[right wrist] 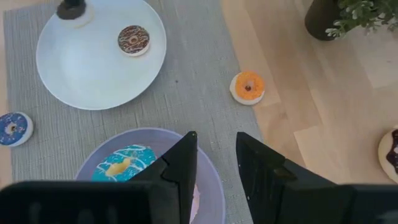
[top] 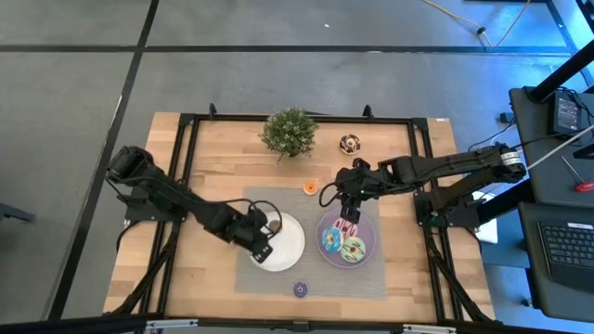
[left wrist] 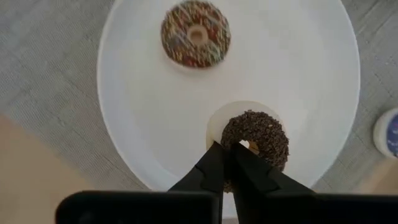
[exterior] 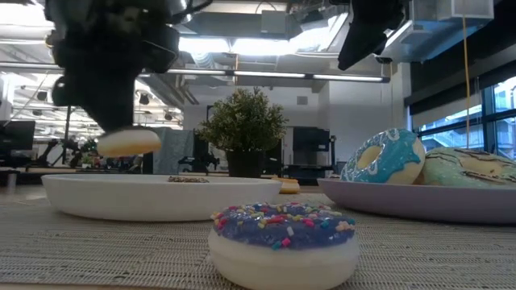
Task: Pick & Place donuts
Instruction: Put the small dark brown donut on the white plate
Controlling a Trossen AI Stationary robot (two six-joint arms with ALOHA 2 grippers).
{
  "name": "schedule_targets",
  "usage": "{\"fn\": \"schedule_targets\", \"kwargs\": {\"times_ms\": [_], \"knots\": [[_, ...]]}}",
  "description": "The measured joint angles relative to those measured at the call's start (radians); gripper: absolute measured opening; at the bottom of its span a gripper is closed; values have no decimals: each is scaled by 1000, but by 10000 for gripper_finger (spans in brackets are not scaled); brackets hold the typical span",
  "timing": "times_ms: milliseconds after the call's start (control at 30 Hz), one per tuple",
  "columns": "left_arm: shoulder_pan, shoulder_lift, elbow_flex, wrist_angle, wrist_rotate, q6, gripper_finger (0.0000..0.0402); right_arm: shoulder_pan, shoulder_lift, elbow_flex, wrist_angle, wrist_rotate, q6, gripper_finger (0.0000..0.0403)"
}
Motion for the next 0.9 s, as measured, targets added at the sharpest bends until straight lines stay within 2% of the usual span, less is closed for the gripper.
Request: {"fn": "schedule_targets", "kwargs": {"times_ms": [233, 333, 900], "knots": [[64, 13, 0, -30, -1, 64, 22, 0, 0, 0, 0, 0, 0, 115], [85, 34, 1, -16, 40, 82, 20, 0, 0, 0, 0, 1, 1, 115], [88, 83, 0, -22, 90, 83, 24, 0, 0, 0, 0, 0, 2, 115]]}}
